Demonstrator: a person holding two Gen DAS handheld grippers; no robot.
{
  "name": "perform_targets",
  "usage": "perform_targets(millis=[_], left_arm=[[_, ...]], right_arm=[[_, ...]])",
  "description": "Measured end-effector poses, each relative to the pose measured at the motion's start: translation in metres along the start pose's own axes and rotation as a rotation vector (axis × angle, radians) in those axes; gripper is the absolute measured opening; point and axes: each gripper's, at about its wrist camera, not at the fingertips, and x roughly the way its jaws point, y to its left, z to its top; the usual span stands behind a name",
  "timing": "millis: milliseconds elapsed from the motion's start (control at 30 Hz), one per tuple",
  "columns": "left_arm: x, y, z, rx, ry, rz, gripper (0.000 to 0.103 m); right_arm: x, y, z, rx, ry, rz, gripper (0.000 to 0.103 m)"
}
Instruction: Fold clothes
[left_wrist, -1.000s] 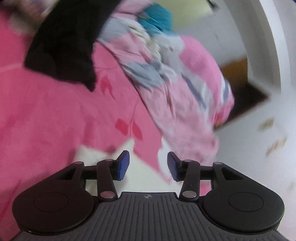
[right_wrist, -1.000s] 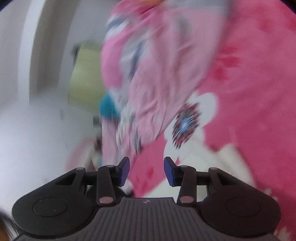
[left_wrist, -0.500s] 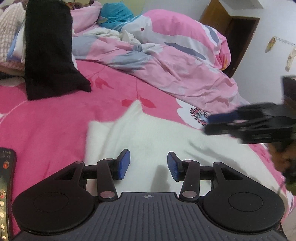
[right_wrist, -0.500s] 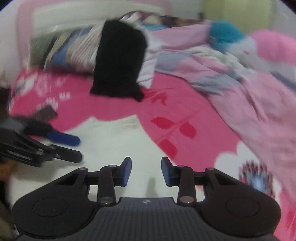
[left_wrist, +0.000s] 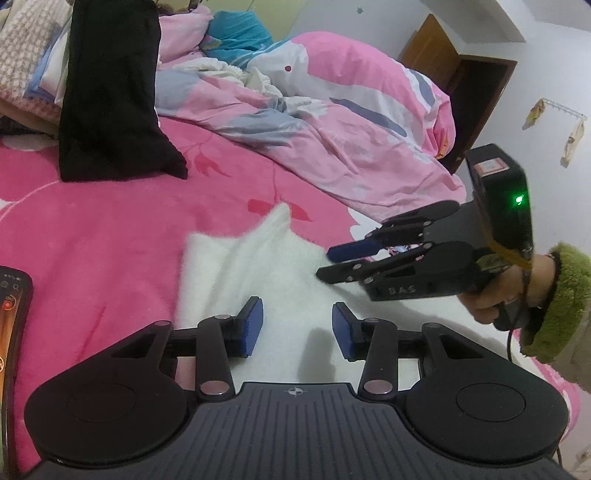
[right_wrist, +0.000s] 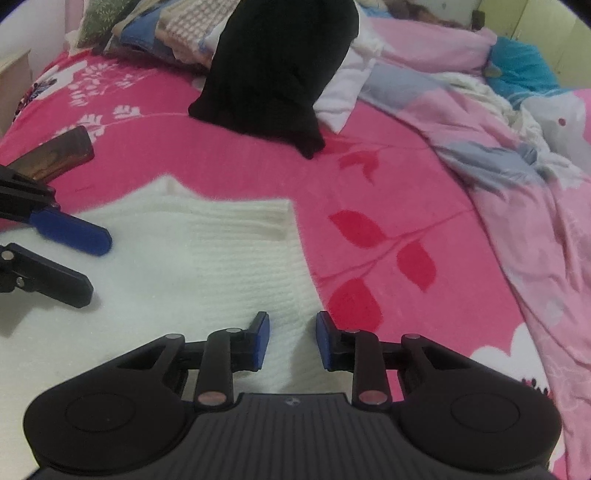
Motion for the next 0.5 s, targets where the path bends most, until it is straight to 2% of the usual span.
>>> perform_targets(millis=[67,133,433,500], left_arm=[[0.000,0.000,0.000,-0.004,-0.002,0.001,0.042],[-0.001,-0.001,0.001,-0.005,-0.003,0.006,0.042],[-0.005,-0.009,0.003,0.031,-0.010,0.051,0.043],[-0.005,-0.011,0.001,0.047,-0.013,0.064,0.044]], right_arm=[[0.000,0.004,0.001,-0.004,0.005,-0.010,0.008],[-0.001,0.010,0.003,-0.017,0.001,-0.038,0.004],[-0.013,0.025,0.012,-0.090,-0.098,-0.226,0.003],[-0.003,0.027,0.011,-0.099,-0.090,-0.239,0.002]])
